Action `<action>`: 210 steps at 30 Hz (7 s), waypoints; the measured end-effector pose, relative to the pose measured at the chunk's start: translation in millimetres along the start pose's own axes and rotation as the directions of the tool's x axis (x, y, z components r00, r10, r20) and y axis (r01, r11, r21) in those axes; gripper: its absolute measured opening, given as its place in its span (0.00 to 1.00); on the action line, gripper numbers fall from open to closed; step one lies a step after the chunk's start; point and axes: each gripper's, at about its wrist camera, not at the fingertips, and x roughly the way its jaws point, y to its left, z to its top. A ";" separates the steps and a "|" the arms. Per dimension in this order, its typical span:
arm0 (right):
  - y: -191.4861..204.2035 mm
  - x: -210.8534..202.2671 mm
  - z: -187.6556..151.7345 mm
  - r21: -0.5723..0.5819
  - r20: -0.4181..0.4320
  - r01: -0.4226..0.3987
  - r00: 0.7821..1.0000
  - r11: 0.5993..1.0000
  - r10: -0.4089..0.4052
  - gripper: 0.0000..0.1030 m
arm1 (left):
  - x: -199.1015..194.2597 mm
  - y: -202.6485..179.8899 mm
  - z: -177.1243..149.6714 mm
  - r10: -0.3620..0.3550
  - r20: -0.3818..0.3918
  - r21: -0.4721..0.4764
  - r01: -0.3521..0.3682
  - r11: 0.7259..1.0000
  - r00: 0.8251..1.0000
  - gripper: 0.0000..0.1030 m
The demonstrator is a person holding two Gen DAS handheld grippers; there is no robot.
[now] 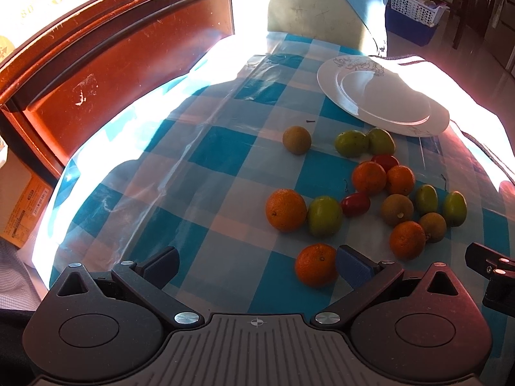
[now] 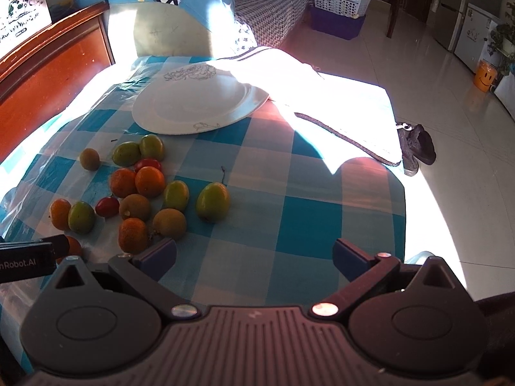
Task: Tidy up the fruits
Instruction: 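Move both tools forward toward the pile of fruit, then grasp a tangerine with the left tool while the right tool grasps a green citrus, then carry both fruits onto the white plate and open both tools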
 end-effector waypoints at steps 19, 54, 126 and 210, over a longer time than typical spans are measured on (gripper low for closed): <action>7.8 0.1 -2.1 0.010 -0.008 -0.020 1.000 1.000 0.020 0.99 | -2.8 -3.4 -0.3 0.022 -0.029 0.018 -0.022 1.000 0.999 1.00; 20.8 3.9 -3.4 -0.049 -0.031 0.005 0.999 0.999 -0.007 0.99 | -8.1 -15.2 -3.2 0.052 0.003 0.070 -0.052 0.996 0.999 1.00; -25.8 1.5 0.7 0.145 0.071 -0.145 0.988 0.979 0.136 0.71 | -2.1 -4.5 -16.9 -0.156 0.084 0.122 0.145 0.982 0.984 0.87; 5.2 80.9 118.9 0.033 0.050 -0.312 0.949 0.950 0.310 0.27 | 62.5 -58.4 127.9 -0.344 0.202 0.183 0.310 0.933 0.917 0.29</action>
